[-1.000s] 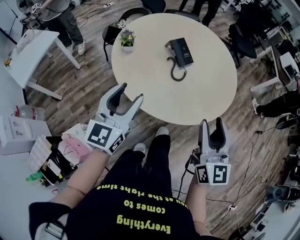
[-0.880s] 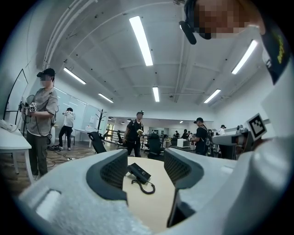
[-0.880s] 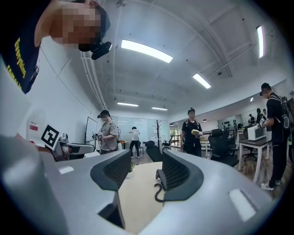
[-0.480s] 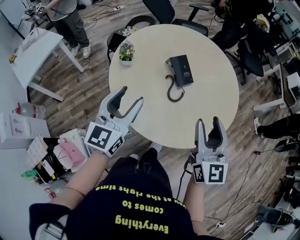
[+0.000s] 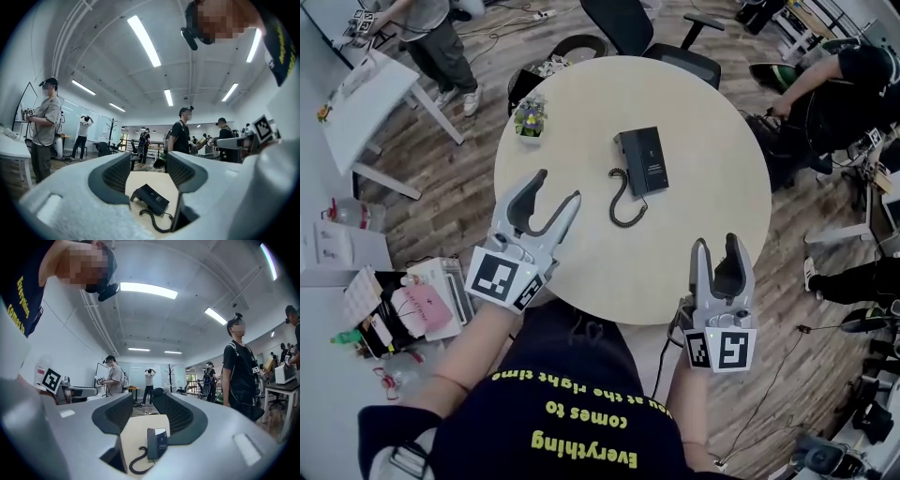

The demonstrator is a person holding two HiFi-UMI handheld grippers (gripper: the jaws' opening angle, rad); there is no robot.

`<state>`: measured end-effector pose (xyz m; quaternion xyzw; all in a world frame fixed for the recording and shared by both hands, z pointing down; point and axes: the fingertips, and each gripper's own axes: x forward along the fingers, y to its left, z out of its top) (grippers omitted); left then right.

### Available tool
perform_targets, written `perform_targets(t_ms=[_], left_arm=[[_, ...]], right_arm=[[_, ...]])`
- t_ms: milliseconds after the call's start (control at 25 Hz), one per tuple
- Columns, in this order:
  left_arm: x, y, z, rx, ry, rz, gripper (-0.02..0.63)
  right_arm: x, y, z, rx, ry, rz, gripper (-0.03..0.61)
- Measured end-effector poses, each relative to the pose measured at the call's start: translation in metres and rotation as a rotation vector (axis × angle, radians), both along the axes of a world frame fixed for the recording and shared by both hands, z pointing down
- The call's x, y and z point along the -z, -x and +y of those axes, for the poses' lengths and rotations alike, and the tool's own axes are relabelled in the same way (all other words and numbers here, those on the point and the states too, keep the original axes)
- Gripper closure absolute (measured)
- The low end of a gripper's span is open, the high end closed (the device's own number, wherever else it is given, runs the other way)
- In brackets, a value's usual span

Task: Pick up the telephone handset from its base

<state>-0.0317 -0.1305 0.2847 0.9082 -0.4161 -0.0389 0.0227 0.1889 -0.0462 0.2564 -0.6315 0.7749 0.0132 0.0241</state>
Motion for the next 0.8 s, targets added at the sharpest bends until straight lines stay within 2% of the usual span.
perform_targets(t_ms=[320,800], left_arm=[[-0.011,-0.016,-0.037,0.005,0.038,-0.009,0.365],[-0.021,-0.024,-0.096,-0.072,0.043,-0.004,0.365]], right_arm=[[-0.01,-0.008,-0.039,0.017,0.028,-0.014,0.362],[-0.023,-0.006,-0.081,-0.072,0.056,-0.014,0.362]])
